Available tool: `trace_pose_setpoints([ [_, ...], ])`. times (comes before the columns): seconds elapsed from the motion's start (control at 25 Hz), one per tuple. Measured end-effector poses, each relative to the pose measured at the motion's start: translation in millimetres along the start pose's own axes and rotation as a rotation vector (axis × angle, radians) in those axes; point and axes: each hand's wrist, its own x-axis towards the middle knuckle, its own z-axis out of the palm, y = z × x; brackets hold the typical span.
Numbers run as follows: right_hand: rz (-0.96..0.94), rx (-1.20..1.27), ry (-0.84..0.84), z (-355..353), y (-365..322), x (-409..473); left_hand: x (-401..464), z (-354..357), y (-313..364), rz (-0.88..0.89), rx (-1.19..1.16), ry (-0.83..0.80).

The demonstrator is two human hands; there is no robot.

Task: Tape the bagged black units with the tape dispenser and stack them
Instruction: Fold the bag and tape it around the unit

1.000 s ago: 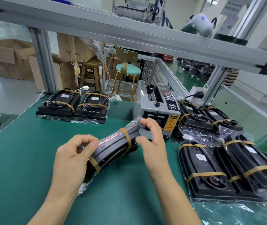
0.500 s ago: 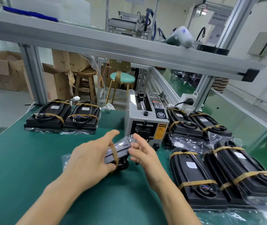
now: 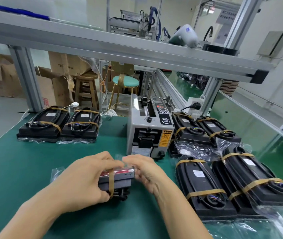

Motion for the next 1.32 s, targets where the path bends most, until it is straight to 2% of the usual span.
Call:
trace_pose_setpoints([
  [0.16,-0.358,0.115,0.523,-26.5,-3.5,2.1,1.2,4.5,-4.4,-0.098,0.07,0.185],
  [0.2,-0.389,0.118,0.581,-29.3,-7.0,4.8,2.1,7.1,-1.0,-0.119,0.101,0.187],
  [0.4,-0.316,0.115,0.614,-19.1,-24.1,19.6,2.6,16.9,13.8,-0.223,0.18,0.185],
  [0.76,-0.115,0.356,0.697,-10.2,-38.3,39.1,-1.3,22.4,9.9,-0.197,0.15,0.257],
  [0.84,-0.088,0.384,0.655,-7.7,-41.8,26.9,-2.7,22.2,9.6,-0.209,0.112,0.304],
  [0.92,-0.114,0.391,0.486,-5.7,-36.8,4.1,-2.4,21.8,8.3,-0.195,0.099,0.333],
  [1.04,-0.261,0.25,0.198,6.9,-12.6,-39.4,-1.1,21.4,4.5,-0.178,0.086,0.371],
  [1.08,-0.298,0.225,0.15,11.7,-4.3,-48.6,-1.3,21.3,4.4,-0.184,0.071,0.385],
  [1.32,-0.379,0.211,0.2,20.6,7.2,-52.3,-4.5,23.6,9.9,-0.153,0.068,0.422],
])
